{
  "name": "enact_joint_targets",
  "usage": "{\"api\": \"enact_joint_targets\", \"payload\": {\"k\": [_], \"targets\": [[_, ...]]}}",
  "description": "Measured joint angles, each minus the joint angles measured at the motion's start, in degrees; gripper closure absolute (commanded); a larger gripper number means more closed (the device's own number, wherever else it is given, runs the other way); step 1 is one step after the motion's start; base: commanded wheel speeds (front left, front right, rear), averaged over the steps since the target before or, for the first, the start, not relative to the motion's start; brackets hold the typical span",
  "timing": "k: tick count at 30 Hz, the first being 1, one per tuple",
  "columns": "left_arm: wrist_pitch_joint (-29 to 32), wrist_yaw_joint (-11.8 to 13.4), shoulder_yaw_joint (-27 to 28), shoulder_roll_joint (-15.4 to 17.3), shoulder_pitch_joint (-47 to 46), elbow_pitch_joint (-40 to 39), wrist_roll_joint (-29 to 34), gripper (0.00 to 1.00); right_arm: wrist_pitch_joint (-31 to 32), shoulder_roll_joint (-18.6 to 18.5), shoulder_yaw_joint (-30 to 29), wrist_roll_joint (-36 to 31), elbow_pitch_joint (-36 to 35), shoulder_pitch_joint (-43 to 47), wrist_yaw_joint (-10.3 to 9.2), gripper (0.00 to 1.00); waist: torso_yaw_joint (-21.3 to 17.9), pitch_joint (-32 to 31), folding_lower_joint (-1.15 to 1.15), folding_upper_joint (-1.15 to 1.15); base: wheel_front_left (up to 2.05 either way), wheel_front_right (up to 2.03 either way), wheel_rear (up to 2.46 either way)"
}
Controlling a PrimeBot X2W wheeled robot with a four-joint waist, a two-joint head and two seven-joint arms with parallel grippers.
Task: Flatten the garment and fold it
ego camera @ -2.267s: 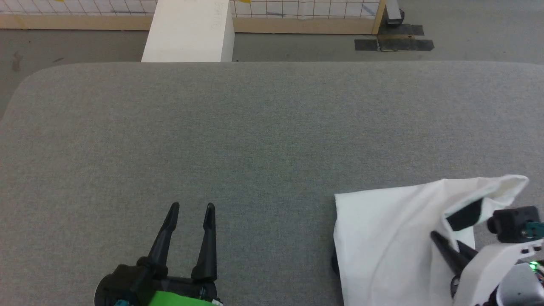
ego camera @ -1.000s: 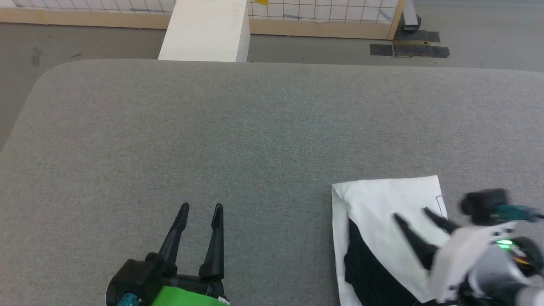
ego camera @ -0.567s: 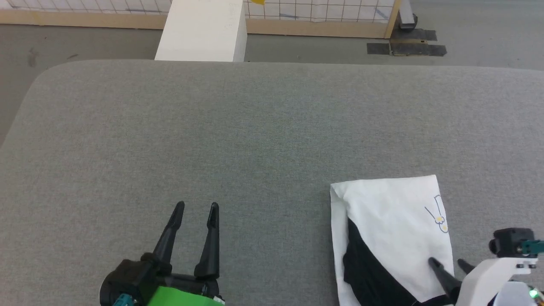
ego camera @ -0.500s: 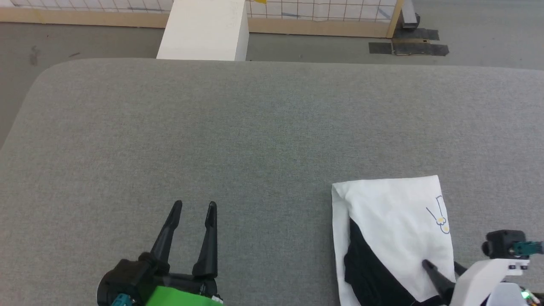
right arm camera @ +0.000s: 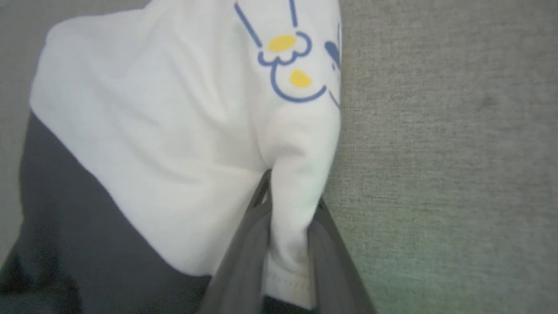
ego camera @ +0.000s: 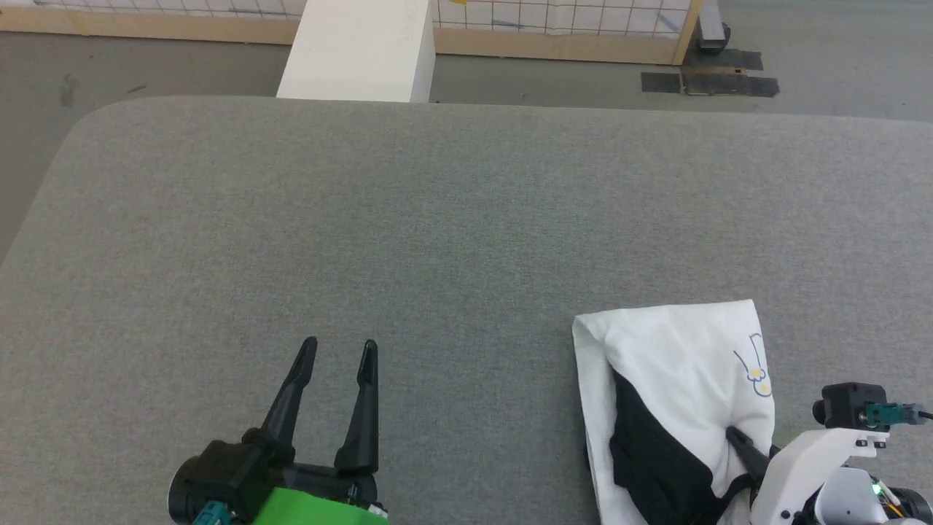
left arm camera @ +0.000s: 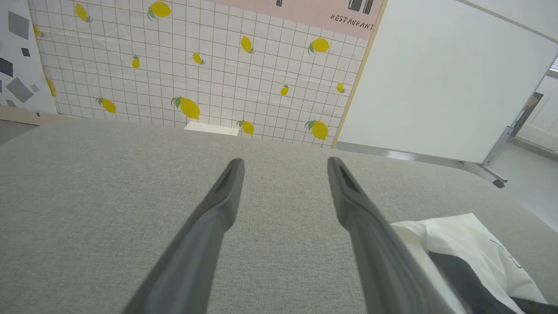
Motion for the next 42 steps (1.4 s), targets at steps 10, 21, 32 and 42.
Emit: {"api": "enact_joint_targets", "payload": {"k": [10,21,32,42], "targets": [[0.5,0.4,-0.3,0.2,-0.3,-1.0,0.1,0.00,-0.4,-3.0,2.8,0.5,-1.4,-3.9,-0.03,1.00,-4.6,-0.4,0.00,0.00,0.00,0.00,0.00],[1.0,0.0,-0.5,0.8,-2.9,-0.7,0.1,0.00,0.4,-8.7,3.6,0.2,-0.2,-11.1,-0.04,1.00,-12.7,0.9,0.00,0.00,0.00,0.00,0.00],[3.1,-0.1,-1.7,1.7,-8.0,-1.8,3.3,0.00,-0.2,-18.1,5.0,-0.1,1.7,-22.6,-0.04,1.00,-17.6,7.2,0.00,0.00,0.00,0.00,0.00],[5.3,0.0,-1.4,3.7,-13.2,-5.0,6.4,0.00,-0.7,-27.8,2.3,-1.1,5.5,-30.7,-0.04,1.00,-18.0,16.6,0.00,0.00,0.00,0.00,0.00]]}}
